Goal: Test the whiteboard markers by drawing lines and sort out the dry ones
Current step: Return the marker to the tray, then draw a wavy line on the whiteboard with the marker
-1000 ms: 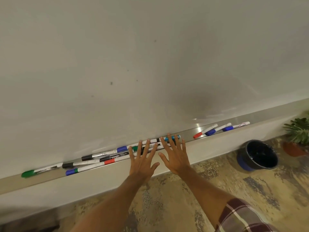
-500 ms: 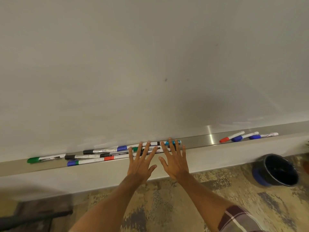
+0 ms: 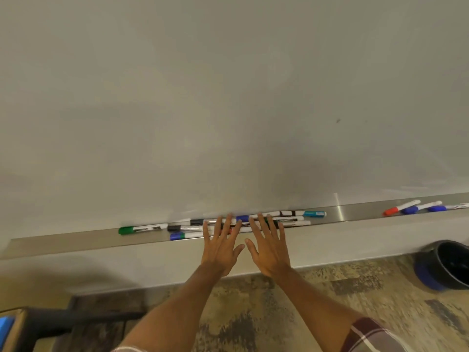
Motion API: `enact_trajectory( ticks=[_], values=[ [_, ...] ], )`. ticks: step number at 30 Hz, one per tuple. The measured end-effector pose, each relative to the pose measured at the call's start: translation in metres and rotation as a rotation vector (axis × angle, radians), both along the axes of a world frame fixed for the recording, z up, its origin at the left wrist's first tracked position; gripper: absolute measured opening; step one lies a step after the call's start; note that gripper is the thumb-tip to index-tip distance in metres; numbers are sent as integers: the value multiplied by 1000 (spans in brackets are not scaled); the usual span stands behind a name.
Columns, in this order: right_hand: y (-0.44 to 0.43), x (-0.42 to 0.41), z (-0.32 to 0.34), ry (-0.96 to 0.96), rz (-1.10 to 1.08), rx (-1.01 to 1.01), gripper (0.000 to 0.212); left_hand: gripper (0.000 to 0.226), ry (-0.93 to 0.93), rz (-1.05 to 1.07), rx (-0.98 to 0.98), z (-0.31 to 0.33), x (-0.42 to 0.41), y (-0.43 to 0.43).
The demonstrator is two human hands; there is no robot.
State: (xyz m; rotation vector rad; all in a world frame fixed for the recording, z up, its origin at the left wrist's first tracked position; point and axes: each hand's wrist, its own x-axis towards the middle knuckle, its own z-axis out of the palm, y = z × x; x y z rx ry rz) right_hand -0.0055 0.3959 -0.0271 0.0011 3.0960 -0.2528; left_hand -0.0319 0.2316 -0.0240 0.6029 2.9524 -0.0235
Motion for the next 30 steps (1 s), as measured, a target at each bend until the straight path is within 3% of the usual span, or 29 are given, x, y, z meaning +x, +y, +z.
enact_trajectory(
  ticks=[17, 22, 30],
  values=[
    [-199, -5, 15, -16, 161, -56, 66, 67, -96, 286, 107, -3, 12, -206],
    [-241, -12, 19, -57, 209, -34, 63, 89, -62, 337, 122, 2, 13, -247],
    [-294, -33, 11, -20, 382, -81, 92, 87, -119, 422, 118, 2, 5, -288]
  ],
)
